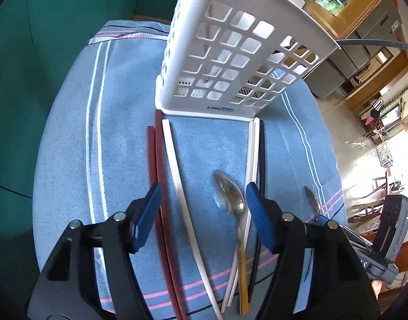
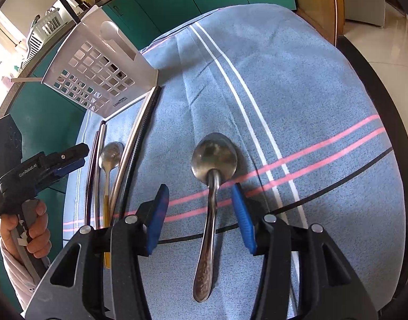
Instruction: Organize utensils
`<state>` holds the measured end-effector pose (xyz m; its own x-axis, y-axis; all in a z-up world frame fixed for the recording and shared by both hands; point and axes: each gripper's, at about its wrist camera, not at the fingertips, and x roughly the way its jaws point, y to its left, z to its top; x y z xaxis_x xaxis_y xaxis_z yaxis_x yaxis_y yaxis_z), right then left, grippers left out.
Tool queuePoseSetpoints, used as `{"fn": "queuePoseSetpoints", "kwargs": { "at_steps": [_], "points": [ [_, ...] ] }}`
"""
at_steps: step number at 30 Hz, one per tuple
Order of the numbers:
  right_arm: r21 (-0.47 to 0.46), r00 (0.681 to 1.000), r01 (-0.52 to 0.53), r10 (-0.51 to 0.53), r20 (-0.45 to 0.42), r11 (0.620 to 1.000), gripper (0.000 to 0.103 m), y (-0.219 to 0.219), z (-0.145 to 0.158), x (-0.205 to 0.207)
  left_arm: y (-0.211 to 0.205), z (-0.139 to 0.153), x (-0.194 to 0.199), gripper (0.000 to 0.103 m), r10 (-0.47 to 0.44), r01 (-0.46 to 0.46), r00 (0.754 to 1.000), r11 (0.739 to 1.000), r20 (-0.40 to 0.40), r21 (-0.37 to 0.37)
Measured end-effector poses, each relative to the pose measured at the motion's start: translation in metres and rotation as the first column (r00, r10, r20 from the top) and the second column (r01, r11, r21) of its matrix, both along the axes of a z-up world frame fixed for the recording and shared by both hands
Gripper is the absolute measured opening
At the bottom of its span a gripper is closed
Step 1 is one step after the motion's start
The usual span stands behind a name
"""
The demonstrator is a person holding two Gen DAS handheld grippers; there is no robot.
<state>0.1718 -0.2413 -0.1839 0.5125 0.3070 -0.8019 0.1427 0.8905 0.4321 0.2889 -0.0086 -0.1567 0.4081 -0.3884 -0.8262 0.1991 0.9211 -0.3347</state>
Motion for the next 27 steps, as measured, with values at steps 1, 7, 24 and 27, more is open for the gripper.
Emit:
{"fn": "queuePoseSetpoints", "kwargs": {
  "at_steps": [1,7,24,27],
  "points": [
    [-0.003,1.000,0.000,0.000,0.000,1.000,0.049,0.001,0.000,0.000,-0.004,0.001,0.000,0.062,-0.008,0.008,1.000,1.000,0.004,0.010],
    [-0.018,1.000,0.006,-0.006,-0.001,1.000,0.049,0.000,0.000,0.001,-0.025,-0.017,0.000,0.049,-0.066,0.067,0.993,0.998,-0.097,0.008],
    [-0.122,1.000,0.027,-0.026,0.006,0.992,0.049,-0.001,0.004,0.002,-0.038,-0.029,0.010,0.026,-0.058,0.031,0.978,0.990,-0.198,-0.137],
    [-0.133,1.000,0.030,-0.029,0.009,0.991,0.049,0.000,0.004,0.002,-0.039,-0.024,0.009,0.017,-0.064,0.034,0.980,0.987,-0.187,-0.158]
  ]
}}
